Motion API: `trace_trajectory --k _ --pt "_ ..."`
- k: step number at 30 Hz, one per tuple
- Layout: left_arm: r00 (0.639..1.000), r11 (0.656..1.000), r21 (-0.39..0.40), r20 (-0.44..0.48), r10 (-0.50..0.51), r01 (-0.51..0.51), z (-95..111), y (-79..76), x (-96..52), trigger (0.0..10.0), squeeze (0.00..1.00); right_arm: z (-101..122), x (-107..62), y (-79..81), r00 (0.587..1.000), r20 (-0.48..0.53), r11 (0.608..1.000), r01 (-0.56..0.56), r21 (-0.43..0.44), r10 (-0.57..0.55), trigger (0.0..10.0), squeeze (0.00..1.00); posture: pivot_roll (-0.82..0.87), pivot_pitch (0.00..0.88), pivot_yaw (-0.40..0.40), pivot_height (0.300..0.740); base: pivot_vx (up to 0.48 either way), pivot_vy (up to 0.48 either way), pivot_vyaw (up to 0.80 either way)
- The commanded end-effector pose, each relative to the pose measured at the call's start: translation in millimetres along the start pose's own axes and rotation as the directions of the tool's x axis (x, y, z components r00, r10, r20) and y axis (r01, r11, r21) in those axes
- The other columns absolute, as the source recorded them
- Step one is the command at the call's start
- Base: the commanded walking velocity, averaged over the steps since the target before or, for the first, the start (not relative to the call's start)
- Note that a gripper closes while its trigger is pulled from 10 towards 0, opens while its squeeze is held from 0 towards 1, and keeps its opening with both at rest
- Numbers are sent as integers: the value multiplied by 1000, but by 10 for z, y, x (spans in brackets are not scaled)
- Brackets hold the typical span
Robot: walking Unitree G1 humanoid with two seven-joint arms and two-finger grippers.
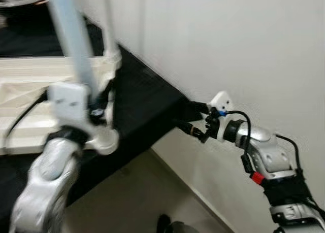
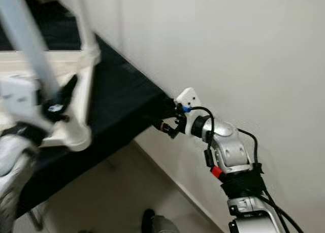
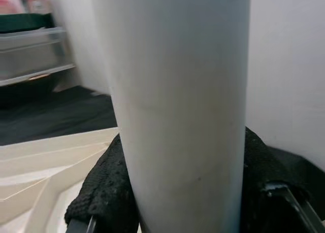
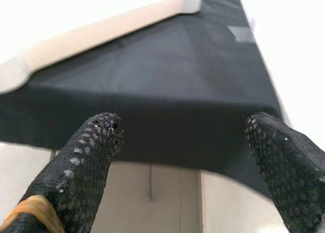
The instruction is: Building children table
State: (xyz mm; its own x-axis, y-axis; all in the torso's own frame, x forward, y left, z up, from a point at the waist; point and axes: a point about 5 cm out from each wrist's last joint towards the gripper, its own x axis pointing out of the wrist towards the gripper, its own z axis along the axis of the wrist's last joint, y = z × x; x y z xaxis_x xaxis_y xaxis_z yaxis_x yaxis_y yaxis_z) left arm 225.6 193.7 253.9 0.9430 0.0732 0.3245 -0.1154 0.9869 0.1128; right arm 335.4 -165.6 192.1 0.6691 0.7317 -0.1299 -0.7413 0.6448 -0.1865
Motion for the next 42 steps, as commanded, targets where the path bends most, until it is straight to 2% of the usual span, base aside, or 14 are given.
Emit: trace_trajectory --k 1,4,5,9,15,16,17,25,26,27,28,40,41,42 --pt "928 921 215 -119 354 -324 -204 554 -96 4706 0 -42 -14 -4 1000 -14 1000 -4 -1 4 10000 631 135 226 -61 740 0 0 0" --pt "887 885 257 -155 434 -388 -237 719 -272 4667 0 -41 0 5 1000 -12 1000 -17 1 17 10000 627 142 231 -64 740 0 0 0" --pt "861 864 283 -183 475 -417 -282 807 -378 10000 0 -44 12 13 1000 -15 1000 -25 -3 25 10000 627 144 234 -66 740 0 0 0" --pt "794 815 328 -238 560 -477 -333 994 -583 10000 0 -50 48 36 999 -18 999 -47 -7 47 10000 627 140 238 -72 740 0 0 0" --pt "781 793 329 -205 590 -513 -248 1114 -550 10000 0 -46 66 55 998 -19 998 -63 -11 63 10000 627 130 237 -72 740 0 0 0" --pt "785 792 317 -185 591 -522 -213 1130 -527 10000 263 -43 62 52 998 -19 998 -63 -11 63 10000 627 125 237 -74 740 0 0 0" --pt "787 790 307 -169 593 -530 -183 1143 -519 10000 1000 -44 57 48 998 -20 998 -63 -11 63 10000 624 122 239 -74 740 0 0 0" --pt "744 740 326 -142 653 -588 -113 1274 -595 10000 1000 -61 50 53 997 -24 997 -72 -10 71 10000 627 117 237 -80 740 0 0 0" --pt "738 732 328 -133 662 -598 -84 1306 -603 10000 329 -65 49 55 997 -26 997 -75 -10 74 10000 627 117 238 -81 740 0 0 0" --pt "738 732 328 -133 662 -598 -84 1306 -603 10000 329 -65 49 55 997 -26 997 -75 -10 74 10000 627 117 238 -81 740 0 0 0" --pt "741 730 321 -110 662 -604 -37 1324 -592 10000 0 -69 47 56 997 -27 997 -77 -10 77 10000 624 118 239 -83 740 0 0 0" --pt "743 722 281 -42 668 -632 131 1239 -612 10000 0 -44 97 79 998 8 998 -61 10 61 10000 616 124 240 -73 740 0 0 0" --pt "754 736 269 -50 655 -622 113 1193 -616 10000 0 -11 122 123 996 41 997 -80 24 79 10000 341 124 240 -73 740 0 0 0" --pt "754 736 269 -50 655 -622 113 1193 -616 10000 0 -11 122 123 996 41 997 -80 24 79 10000 341 124 240 -73 740 0 0 0"
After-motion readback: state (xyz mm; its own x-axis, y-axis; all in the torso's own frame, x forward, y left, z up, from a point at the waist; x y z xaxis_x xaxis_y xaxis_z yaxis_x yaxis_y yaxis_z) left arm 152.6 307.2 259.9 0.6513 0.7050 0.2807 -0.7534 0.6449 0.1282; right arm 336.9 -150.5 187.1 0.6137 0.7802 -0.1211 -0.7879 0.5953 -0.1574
